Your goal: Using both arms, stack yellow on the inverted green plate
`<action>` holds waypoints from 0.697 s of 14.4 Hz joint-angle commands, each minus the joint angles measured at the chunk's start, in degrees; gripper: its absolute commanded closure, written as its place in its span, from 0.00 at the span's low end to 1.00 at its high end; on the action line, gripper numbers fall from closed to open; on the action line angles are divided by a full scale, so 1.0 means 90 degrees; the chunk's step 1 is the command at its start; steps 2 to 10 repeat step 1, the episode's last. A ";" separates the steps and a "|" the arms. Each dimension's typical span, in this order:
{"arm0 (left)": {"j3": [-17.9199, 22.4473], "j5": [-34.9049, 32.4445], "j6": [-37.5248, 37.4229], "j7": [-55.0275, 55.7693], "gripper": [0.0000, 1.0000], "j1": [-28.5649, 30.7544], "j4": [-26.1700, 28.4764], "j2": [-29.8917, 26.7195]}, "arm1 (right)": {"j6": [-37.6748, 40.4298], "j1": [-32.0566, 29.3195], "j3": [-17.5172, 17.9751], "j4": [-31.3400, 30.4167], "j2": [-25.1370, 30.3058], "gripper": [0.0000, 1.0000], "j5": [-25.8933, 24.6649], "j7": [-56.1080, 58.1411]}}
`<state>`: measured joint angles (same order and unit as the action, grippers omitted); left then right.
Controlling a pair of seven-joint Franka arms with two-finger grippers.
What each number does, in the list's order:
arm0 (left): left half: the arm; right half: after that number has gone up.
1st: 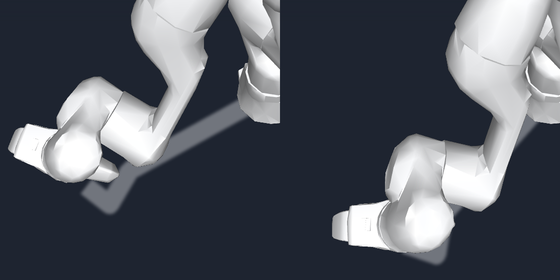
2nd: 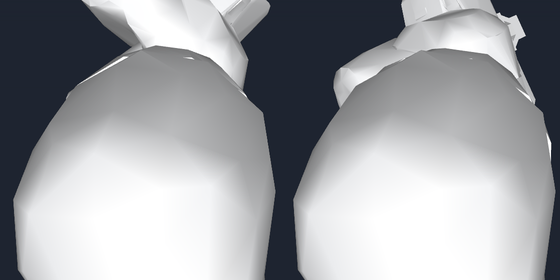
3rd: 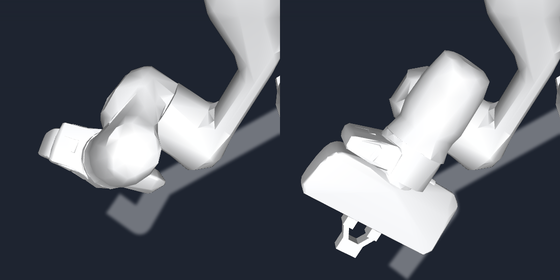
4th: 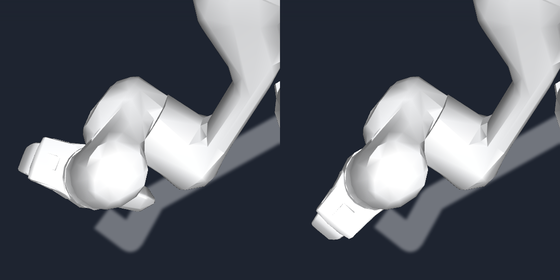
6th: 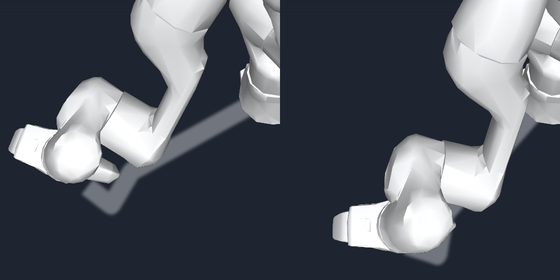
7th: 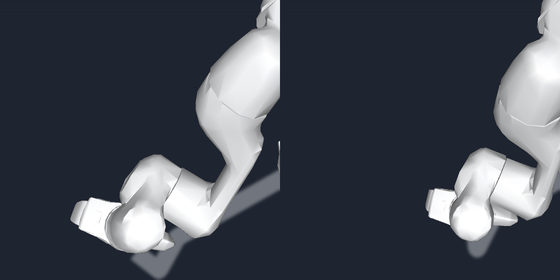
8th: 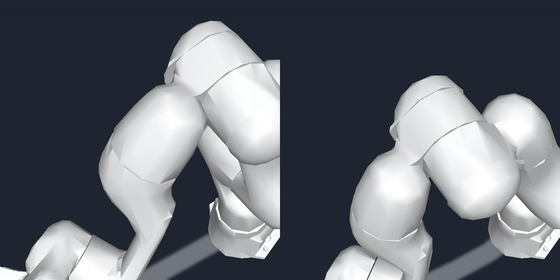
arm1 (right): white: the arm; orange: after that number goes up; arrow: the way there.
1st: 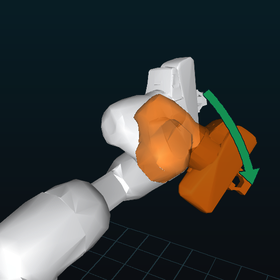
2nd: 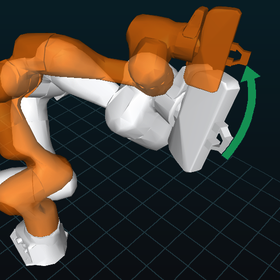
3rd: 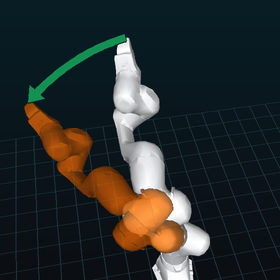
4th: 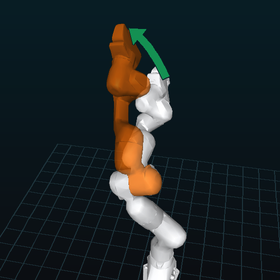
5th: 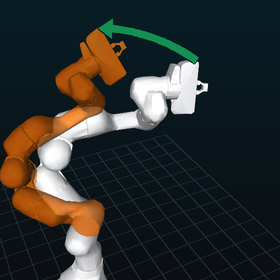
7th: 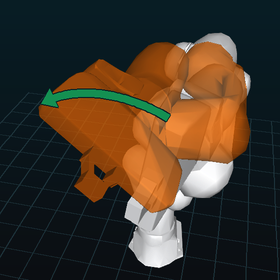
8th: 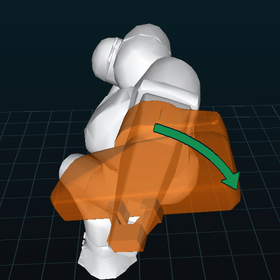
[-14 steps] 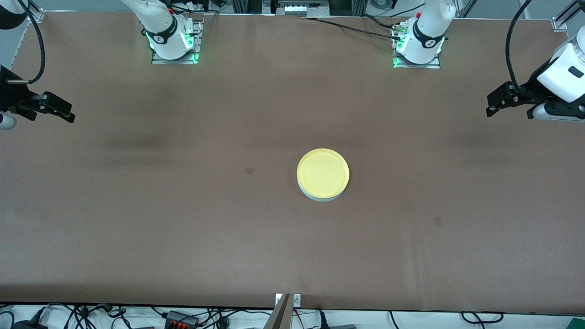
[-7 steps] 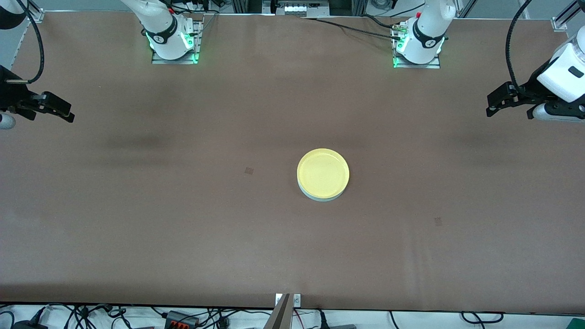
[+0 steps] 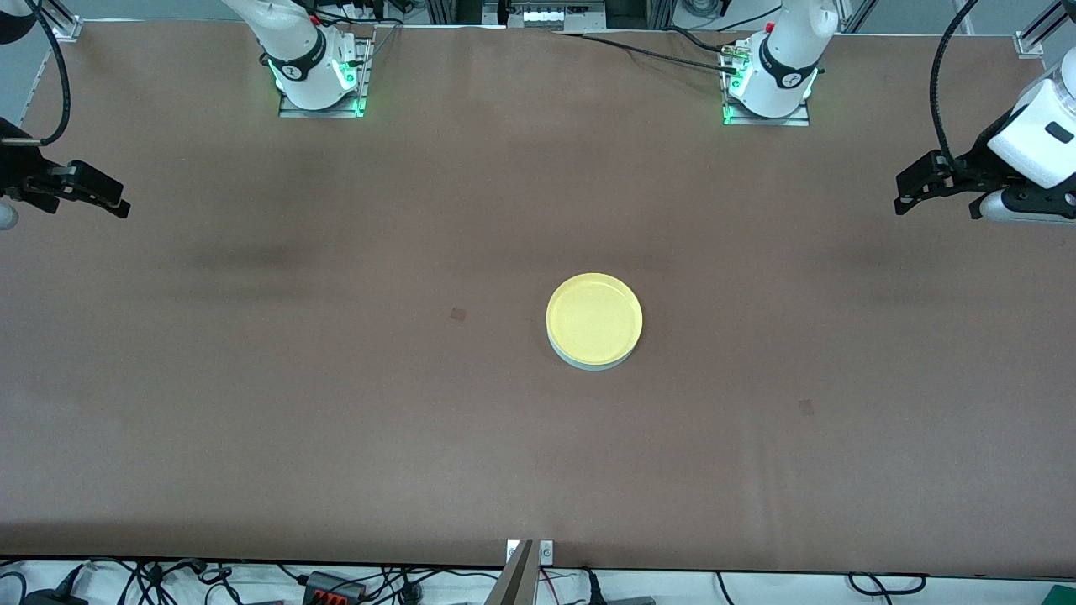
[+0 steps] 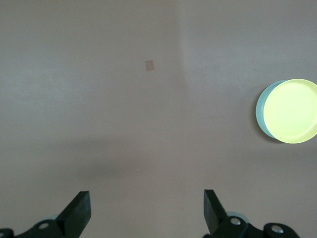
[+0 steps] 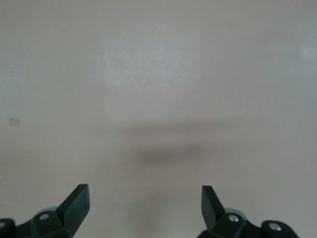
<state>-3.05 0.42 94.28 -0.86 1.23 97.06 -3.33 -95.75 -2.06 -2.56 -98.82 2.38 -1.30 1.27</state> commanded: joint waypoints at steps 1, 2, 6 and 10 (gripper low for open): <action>-0.0051 -0.0154 -0.0095 -0.0050 0.00 0.0039 -0.0170 0.0057 | 0.0043 -0.0084 0.0051 -0.0144 0.0165 0.00 -0.0090 0.0181; -0.0051 -0.0154 -0.0095 -0.0050 0.00 0.0039 -0.0170 0.0057 | 0.0043 -0.0084 0.0051 -0.0144 0.0165 0.00 -0.0090 0.0181; -0.0051 -0.0154 -0.0095 -0.0050 0.00 0.0039 -0.0170 0.0057 | 0.0043 -0.0084 0.0051 -0.0144 0.0165 0.00 -0.0090 0.0181; -0.0051 -0.0154 -0.0095 -0.0050 0.00 0.0039 -0.0170 0.0057 | 0.0043 -0.0084 0.0051 -0.0144 0.0165 0.00 -0.0090 0.0181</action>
